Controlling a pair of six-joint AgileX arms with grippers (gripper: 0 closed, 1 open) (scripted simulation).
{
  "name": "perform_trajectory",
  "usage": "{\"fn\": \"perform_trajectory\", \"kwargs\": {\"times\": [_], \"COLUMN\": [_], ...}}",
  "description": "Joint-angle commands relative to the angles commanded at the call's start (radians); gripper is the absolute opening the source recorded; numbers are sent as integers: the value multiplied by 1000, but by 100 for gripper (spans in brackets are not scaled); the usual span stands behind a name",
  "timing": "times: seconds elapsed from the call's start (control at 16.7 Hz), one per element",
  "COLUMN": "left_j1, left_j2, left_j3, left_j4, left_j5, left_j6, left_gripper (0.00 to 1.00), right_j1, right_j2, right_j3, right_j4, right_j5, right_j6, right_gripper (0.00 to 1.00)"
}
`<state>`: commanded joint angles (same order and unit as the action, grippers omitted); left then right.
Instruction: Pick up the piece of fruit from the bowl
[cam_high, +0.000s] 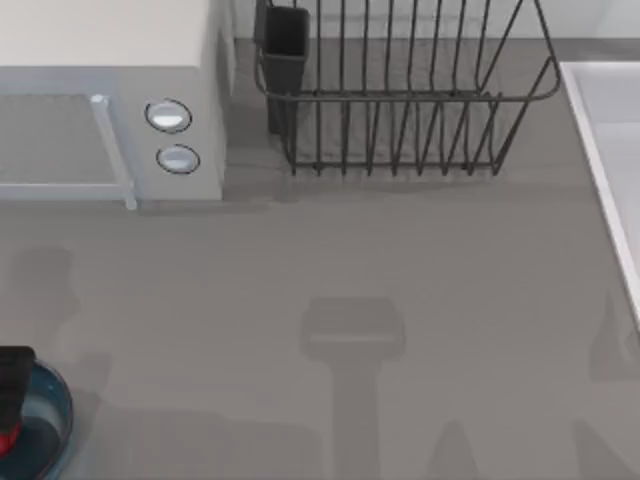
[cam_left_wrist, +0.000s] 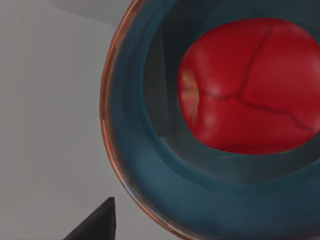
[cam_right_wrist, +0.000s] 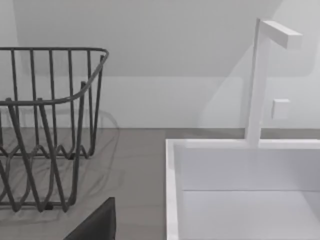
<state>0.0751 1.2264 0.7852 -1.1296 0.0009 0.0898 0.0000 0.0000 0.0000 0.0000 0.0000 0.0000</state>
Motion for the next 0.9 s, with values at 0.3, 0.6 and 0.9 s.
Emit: {"fn": "perform_trajectory", "kwargs": {"times": [0.3,0.6,0.9], "left_j1": [-3,2,5], "left_j2": [29,132,195], "left_j3": [-51,-191,-275], "left_j4": [74,341,470], "left_j5": [0,-1,-1], "left_j6": [1,5,8], "left_gripper": [100,100,100], "right_j1": [0,0,0], "right_j2": [0,0,0], "right_j3": [0,0,0], "right_j4": [0,0,0], "right_j5": [0,0,0], "right_j6": [0,0,0], "right_gripper": [100,100,100]}}
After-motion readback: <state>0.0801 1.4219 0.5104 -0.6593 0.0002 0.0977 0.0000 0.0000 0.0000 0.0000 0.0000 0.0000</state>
